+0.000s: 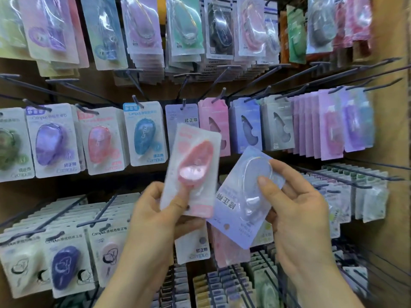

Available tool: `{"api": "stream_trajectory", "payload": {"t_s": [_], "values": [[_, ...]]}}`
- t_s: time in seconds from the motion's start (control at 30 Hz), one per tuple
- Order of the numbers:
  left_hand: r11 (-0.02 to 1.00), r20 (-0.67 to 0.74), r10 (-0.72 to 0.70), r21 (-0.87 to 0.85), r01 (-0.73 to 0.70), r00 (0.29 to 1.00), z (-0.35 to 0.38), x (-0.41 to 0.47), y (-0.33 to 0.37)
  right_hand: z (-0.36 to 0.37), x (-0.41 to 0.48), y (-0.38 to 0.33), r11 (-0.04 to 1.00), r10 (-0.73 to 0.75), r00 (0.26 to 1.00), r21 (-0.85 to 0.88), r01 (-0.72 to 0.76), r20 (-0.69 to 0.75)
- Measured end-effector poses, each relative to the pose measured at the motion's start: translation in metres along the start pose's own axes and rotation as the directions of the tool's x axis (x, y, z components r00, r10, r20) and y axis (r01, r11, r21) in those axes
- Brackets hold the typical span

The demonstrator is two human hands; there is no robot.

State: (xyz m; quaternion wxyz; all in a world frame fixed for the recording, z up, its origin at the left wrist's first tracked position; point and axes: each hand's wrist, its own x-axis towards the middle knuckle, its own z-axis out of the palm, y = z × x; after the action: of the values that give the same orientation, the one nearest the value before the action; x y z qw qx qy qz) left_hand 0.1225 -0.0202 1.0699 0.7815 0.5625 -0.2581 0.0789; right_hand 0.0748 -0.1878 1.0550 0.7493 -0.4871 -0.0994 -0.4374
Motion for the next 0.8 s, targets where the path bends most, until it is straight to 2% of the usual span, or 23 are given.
{"api": "stream_trajectory", "payload": {"t_s": [0.1,0.2,0.3,0.4,0.5,0.57,0.7,0.8], "values": [[0.994,-0.06,0.106,0.028,-0.104,0.993,-0.017,0.002,0.007,-0.009,0.0,-0.006,0.998,-0.047,0.998,-0.038,0.045,-0.034],[0.982,-0.062,0.172,0.092,-0.166,0.983,-0.029,-0.001,0.006,-0.017,0.003,-0.01,0.996,-0.073,0.996,-0.048,0.071,-0.05],[0.971,-0.033,0.202,0.139,-0.195,0.979,-0.038,-0.003,-0.001,-0.023,0.006,-0.011,0.998,-0.064,0.996,-0.019,0.063,-0.057],[0.957,0.059,0.22,0.18,-0.227,0.974,-0.043,-0.005,-0.003,-0.03,0.008,-0.014,0.999,-0.033,0.999,0.022,0.034,-0.043],[0.93,0.152,0.208,0.276,-0.244,0.966,-0.036,-0.013,0.0,-0.033,0.006,-0.014,0.997,0.012,1.0,0.071,-0.01,-0.025],[0.906,0.164,0.182,0.355,-0.23,0.969,-0.025,-0.021,0.0,-0.034,0.005,-0.012,0.994,0.034,0.999,0.105,-0.033,-0.004],[0.786,0.253,0.167,0.55,-0.284,0.953,-0.003,-0.028,-0.008,-0.033,0.0,-0.015,0.978,0.065,0.997,0.196,-0.072,0.043],[0.743,0.349,0.095,0.599,-0.3,0.932,0.007,-0.026,-0.016,-0.037,-0.003,-0.019,0.97,0.066,0.995,0.231,-0.081,0.069]]}}
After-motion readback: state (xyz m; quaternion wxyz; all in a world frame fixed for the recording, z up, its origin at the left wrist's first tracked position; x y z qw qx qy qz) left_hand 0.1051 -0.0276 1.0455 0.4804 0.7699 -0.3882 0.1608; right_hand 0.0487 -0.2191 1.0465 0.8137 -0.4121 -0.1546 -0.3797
